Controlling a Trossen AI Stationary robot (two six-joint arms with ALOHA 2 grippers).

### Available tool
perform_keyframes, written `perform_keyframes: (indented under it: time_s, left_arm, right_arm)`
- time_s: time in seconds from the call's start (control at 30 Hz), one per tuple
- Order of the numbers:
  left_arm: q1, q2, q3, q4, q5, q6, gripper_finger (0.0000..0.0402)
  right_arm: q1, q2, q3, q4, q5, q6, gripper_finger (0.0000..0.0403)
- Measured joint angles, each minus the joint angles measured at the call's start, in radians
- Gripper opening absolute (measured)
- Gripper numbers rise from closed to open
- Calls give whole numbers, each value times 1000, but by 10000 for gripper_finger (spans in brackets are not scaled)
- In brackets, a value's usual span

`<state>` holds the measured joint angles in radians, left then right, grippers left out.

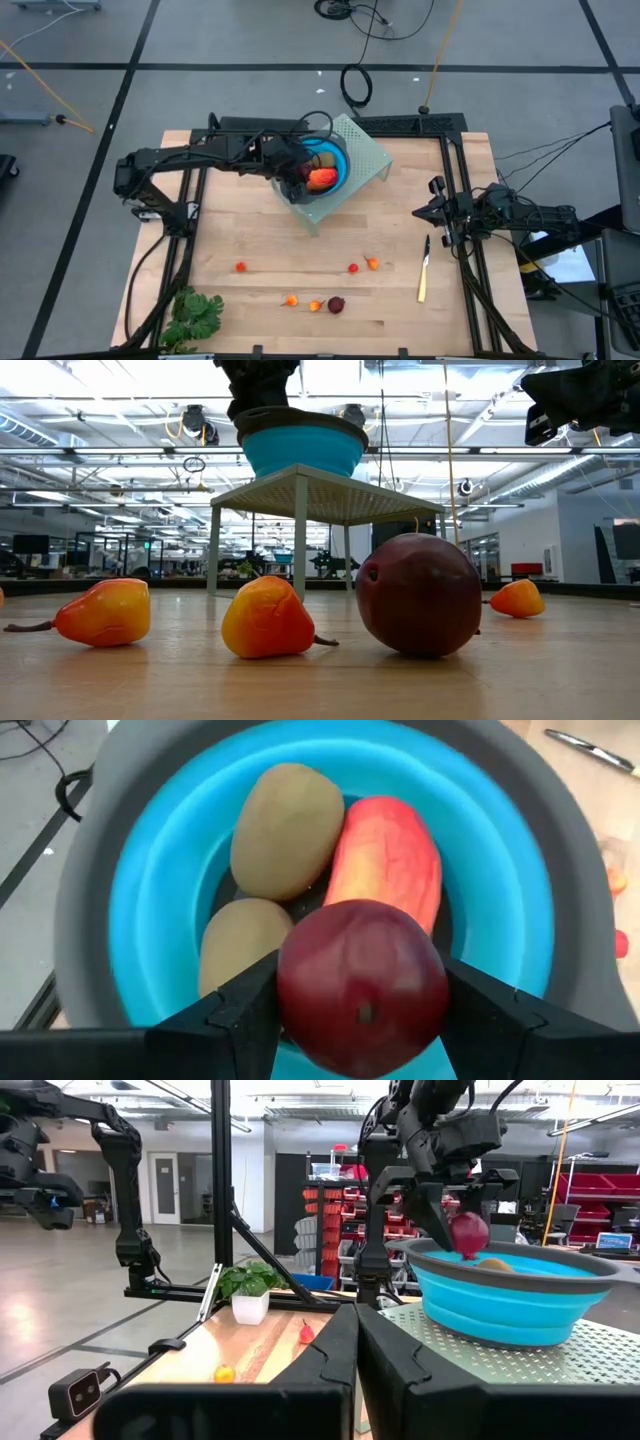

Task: Pick & Place Fruit
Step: Put the left red pomegranate into the blue strainer bowl on the shelf, then put the red yellow peach into the blue strainer bowl on the shelf

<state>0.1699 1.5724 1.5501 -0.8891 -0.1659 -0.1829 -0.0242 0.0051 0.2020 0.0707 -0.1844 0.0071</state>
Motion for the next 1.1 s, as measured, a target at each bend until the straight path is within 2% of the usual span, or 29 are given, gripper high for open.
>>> perform_keyframes:
  time_s: [0.37, 0.67, 0.77, 1.1]
  left_arm:
    - [0, 3, -1, 1, 9, -3, 236]
    - [0, 2, -1, 0, 3, -32, 290]
    - [0, 2, -1, 1, -27, -33, 299]
    - [-7, -46, 0, 12, -41, -86, 287]
  right_arm:
    - [0, 0, 0, 0, 0, 0, 0]
    - [0, 0, 0, 0, 0, 0, 0]
    - [0, 0, 0, 0, 0, 0, 0]
    - [0, 0, 0, 0, 0, 0, 0]
